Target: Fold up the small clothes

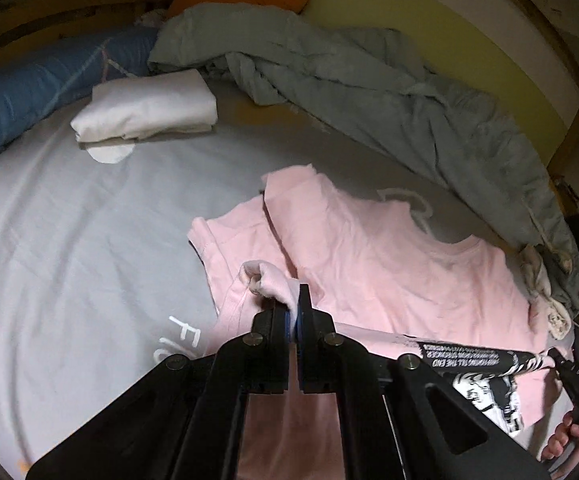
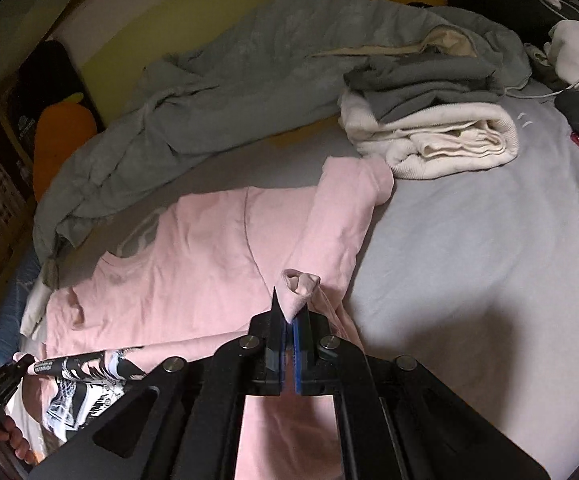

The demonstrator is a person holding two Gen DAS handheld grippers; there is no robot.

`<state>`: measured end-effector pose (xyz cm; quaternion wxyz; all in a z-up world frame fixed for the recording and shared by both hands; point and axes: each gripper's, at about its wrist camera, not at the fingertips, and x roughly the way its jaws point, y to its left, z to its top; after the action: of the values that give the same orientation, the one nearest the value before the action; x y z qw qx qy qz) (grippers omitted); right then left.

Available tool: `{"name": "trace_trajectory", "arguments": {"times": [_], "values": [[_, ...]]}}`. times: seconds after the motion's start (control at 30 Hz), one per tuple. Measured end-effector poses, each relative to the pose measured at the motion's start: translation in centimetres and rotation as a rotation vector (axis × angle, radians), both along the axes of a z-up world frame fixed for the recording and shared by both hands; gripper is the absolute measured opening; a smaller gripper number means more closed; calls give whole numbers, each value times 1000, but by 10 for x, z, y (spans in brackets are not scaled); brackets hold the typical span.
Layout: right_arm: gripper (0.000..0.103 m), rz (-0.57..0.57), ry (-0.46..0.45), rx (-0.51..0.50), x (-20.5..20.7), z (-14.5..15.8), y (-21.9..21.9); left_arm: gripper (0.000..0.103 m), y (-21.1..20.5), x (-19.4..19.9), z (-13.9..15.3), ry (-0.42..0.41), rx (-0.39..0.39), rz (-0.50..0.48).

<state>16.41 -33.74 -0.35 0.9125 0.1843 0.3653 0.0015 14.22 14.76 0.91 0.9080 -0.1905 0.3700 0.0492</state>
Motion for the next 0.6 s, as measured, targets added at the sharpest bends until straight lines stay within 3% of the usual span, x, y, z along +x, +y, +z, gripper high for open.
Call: {"name": "trace_trajectory", "arguments": {"times": [0.13, 0.17, 0.2, 0.23, 0.27, 0.3, 0.33, 0.47, 0.6], "values": [[14, -18, 23, -18, 3, -7, -3, 15, 0, -4, -10, -13, 25, 6], [23, -28, 14, -24, 0, -6, -4, 15, -1, -10, -9, -29, 32, 4], [41, -41, 8, -37, -5, -5, -5, 18, -2, -18, -6, -47, 43, 3], [52, -66, -8, -66, -13, -1, -5, 22, -6, -25, -1, -67, 57, -6], [65, -71, -27, -79, -19, 3, -5, 37, -10, -30, 5, -83, 77, -16], [65, -67, -49, -89, -25, 7, -4, 49, -14, -38, 12, -106, 104, -24], [65, -55, -73, -104, -33, 14, -2, 51, -20, -46, 19, -138, 131, -30], [65, -7, -137, -98, -55, 34, 6, 58, -38, -67, 39, -230, 186, -65], [65, 203, -161, -137, -67, 34, 45, 58, -67, -70, 31, -223, 220, -213]]}}
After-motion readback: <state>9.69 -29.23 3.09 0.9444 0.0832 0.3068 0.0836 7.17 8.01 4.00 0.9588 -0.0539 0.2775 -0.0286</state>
